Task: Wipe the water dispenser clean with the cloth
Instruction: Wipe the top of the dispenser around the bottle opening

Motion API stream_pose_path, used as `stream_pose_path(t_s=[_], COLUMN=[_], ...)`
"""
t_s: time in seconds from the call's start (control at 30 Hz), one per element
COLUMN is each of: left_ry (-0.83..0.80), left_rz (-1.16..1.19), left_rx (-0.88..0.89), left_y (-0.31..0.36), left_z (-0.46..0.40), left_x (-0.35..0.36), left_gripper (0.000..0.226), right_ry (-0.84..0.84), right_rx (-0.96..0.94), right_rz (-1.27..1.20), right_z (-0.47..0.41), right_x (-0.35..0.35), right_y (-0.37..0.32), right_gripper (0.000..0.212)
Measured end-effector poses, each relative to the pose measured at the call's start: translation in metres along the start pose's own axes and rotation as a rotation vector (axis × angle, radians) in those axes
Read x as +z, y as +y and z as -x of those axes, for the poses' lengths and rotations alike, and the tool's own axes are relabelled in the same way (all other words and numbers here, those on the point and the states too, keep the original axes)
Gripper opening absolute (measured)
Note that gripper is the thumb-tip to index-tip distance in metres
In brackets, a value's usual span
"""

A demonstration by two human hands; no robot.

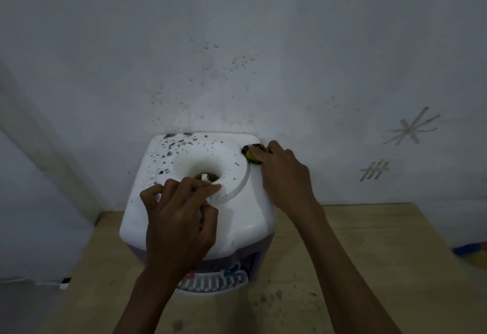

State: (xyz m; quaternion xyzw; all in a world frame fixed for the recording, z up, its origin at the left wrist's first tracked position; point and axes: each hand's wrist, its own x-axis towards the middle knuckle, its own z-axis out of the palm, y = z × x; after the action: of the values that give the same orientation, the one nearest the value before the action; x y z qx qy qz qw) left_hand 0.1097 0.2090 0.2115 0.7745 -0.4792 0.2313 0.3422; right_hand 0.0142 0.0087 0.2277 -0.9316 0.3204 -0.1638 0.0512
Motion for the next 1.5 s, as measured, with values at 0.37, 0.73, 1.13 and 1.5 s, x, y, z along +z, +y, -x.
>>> stream_pose_path(t_s=[0.37, 0.73, 1.13, 1.5], left_ry=[0.086, 0.172, -0.141, -0.297], left_rz=[0.037, 0.393, 0.946, 0.966], left_rx=[0.038, -0.029, -0.699, -0.727], left_y=[0.000, 0.037, 0.084, 0.101], left_z=[0.003, 0.060, 0.121, 0.148], left_x=[0.000, -0.040, -0.061, -0.081], left_gripper=[0.030, 0.022, 0.028, 0.049], right_ry=[0.141, 0.062, -0.276, -0.449], right_rx=[-0.088, 0.063, 0.672, 0.571], right_rz=[-0.034, -0.607, -1.687, -2.016], right_z=[0.123, 0.181, 0.216, 0.229], right_x=[-0.018, -0.034, -0.046, -0.049], right_y=[-0.021, -0.012, -0.062, -0.094], right_gripper=[0.081, 0.045, 0.030, 0.033])
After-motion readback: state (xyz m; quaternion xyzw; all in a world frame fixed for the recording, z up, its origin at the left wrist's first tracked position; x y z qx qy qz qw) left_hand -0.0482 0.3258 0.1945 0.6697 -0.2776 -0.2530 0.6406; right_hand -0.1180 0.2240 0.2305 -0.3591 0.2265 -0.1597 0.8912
